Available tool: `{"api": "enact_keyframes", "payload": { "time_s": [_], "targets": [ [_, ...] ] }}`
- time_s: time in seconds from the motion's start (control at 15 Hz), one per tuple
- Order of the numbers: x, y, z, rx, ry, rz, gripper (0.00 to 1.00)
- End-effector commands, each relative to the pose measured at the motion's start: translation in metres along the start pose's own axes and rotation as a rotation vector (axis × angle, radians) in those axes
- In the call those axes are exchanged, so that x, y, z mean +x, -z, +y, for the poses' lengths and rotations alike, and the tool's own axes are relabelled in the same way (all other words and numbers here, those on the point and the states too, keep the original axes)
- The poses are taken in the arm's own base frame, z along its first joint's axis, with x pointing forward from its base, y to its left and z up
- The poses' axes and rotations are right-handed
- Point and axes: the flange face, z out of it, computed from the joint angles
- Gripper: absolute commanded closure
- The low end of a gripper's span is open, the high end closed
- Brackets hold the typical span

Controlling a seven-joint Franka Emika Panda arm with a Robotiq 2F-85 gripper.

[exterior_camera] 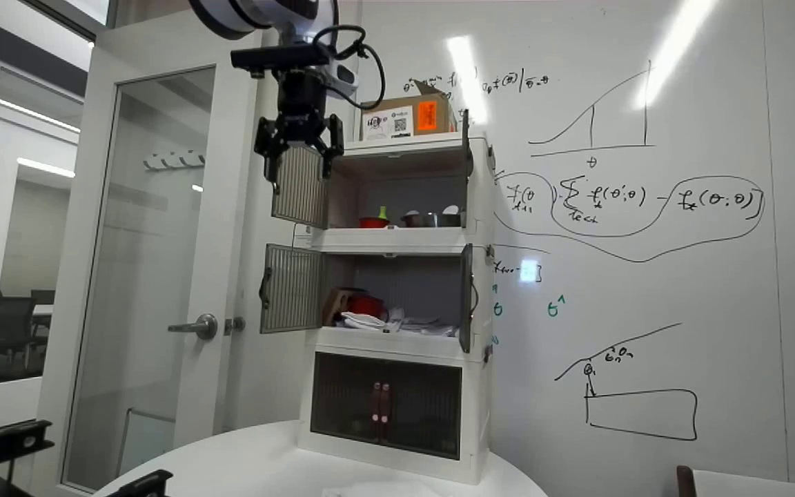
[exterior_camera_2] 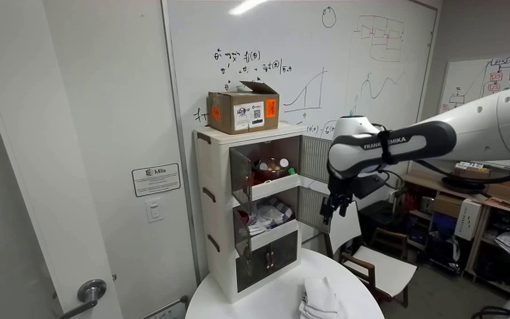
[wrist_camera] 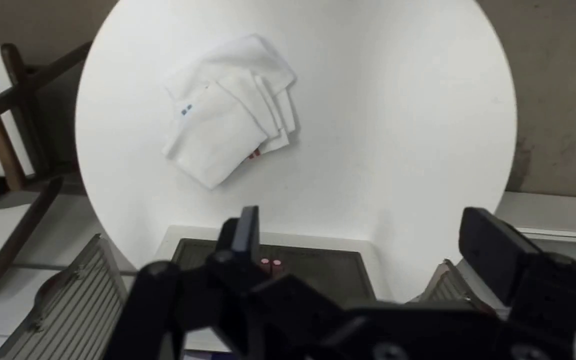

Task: Put one towel in the middle cabinet

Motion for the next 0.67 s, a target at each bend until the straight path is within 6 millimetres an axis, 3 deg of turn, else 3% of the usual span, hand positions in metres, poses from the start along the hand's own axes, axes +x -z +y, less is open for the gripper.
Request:
{"api": "enact_keyframes", "payload": {
  "time_s": [0.0,0.27,0.6],
  "targets": [
    [0.0,-0.044,0.005,-0.133,-0.023,0.1,0.0],
    [-0.01,-0.122,0.033,-0.184,-0.101,0.172,0.0],
    [-0.026,-0.201,0.078,-0.192,-0.181,0.165,0.0]
  ]
}}
